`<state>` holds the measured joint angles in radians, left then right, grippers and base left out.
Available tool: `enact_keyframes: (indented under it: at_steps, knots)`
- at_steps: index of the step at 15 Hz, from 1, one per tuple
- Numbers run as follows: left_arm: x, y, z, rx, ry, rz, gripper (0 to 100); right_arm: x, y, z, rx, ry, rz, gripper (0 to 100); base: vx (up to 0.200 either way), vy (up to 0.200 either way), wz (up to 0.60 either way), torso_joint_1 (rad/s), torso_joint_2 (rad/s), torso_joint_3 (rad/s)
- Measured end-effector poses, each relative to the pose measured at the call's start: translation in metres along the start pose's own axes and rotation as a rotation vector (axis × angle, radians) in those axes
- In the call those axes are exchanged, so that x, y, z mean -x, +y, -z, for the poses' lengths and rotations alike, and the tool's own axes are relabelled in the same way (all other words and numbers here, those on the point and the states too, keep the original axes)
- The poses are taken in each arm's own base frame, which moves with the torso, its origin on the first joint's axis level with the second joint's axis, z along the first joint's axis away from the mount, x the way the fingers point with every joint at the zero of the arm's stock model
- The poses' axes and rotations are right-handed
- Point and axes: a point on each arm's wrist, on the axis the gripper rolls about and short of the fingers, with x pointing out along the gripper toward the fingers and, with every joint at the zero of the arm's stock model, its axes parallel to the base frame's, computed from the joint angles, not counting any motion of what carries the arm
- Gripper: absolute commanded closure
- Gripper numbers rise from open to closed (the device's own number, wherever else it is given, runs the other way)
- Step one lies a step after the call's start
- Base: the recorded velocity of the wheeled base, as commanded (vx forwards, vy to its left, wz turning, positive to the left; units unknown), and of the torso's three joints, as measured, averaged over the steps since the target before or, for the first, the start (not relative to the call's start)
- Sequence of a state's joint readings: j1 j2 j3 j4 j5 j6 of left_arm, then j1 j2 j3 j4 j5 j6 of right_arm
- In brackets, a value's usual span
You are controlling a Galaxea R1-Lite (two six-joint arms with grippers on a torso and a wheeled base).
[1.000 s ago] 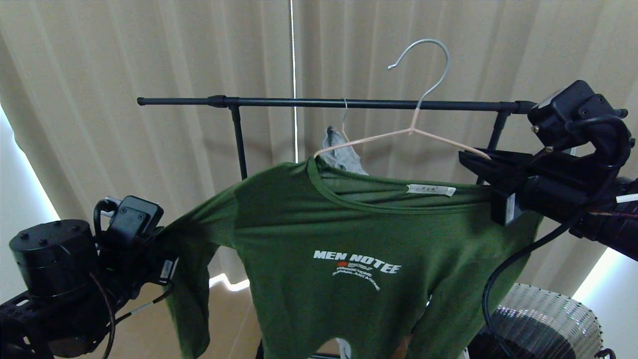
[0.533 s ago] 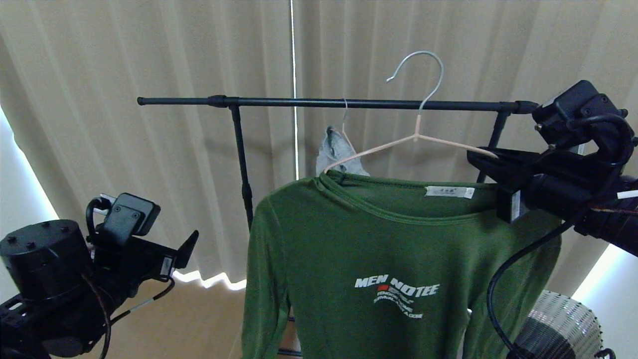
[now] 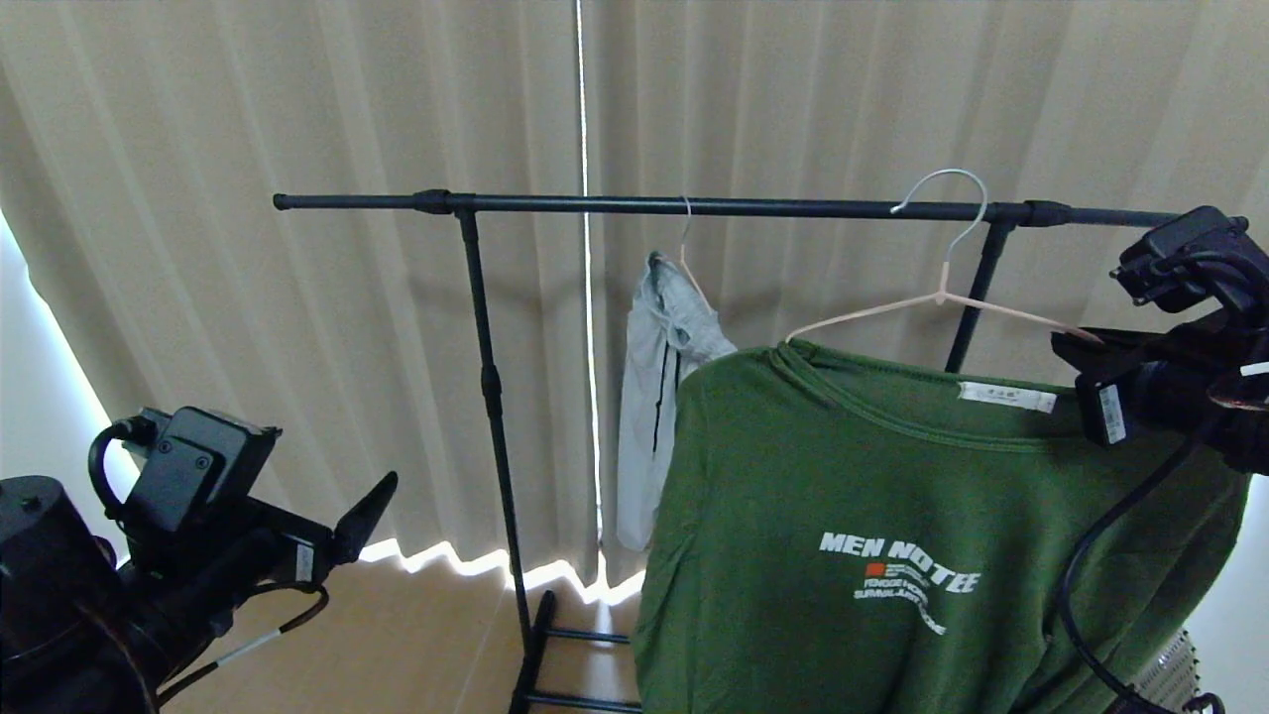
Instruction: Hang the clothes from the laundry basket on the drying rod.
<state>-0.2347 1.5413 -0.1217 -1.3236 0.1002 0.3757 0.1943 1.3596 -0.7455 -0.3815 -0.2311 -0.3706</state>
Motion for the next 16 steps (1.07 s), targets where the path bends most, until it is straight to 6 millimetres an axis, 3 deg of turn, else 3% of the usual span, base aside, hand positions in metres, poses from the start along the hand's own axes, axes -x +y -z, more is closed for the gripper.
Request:
enact_keyframes:
  at_steps: [5,9,14,16]
  knots:
    - [0.019,0.001,0.017,-0.005,0.069,-0.01,0,0.021,-0.022,0.014,0.009,0.193,0.221,100,0.0,0.0,0.0,0.0,0.0,0.0]
    - [0.021,0.002,0.018,-0.006,0.075,-0.017,0,0.035,-0.033,0.012,-0.001,0.221,0.375,100,0.0,0.0,0.0,0.0,0.0,0.0]
    - [0.017,0.005,0.012,-0.001,0.045,-0.032,0,0.038,-0.036,0.01,-0.01,0.214,0.417,100,0.0,0.0,0.0,0.0,0.0,0.0]
    - [0.016,0.005,0.011,-0.001,0.036,-0.036,0,0.038,-0.036,0.008,-0.013,0.207,0.42,100,0.2,0.0,0.0,0.002,0.0,0.0]
